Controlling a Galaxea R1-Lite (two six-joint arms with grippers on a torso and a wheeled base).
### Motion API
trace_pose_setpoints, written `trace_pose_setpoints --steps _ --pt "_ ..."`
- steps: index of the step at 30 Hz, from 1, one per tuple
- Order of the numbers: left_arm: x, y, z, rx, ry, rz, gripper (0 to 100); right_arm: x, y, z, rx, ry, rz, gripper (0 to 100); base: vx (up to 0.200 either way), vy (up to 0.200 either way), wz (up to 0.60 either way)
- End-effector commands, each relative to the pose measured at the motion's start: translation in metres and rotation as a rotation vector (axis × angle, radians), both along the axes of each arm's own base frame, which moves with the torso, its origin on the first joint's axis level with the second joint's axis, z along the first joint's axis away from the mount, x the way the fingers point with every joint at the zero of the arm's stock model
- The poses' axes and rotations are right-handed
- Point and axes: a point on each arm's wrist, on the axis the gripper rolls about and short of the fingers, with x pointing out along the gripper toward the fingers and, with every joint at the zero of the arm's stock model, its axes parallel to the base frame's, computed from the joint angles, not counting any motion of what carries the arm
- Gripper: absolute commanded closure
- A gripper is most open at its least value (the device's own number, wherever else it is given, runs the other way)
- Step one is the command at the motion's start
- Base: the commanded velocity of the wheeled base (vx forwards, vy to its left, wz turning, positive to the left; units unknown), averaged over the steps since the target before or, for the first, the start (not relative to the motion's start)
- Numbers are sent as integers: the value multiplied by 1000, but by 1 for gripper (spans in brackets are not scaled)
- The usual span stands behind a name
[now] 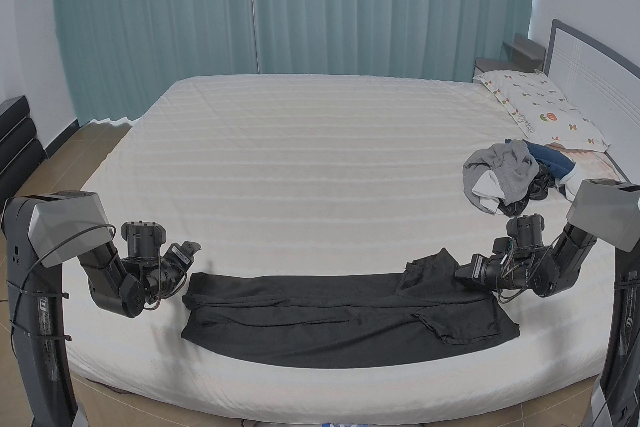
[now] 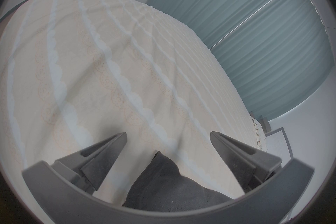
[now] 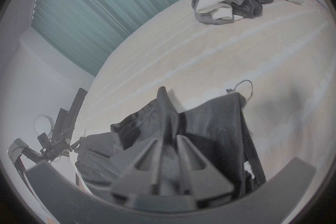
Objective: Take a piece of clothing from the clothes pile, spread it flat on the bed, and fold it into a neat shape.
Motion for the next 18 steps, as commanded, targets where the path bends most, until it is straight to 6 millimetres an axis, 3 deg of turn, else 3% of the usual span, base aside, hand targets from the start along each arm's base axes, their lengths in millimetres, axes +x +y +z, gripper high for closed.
trace_pose_setpoints --steps 1,18 --pt "0 0 -1 0 1 0 0 -7 -5 5 -7 -1 8 100 0 0 0" --pt "0 0 0 1 0 3 0 -40 -24 45 64 -39 39 100 0 0 0"
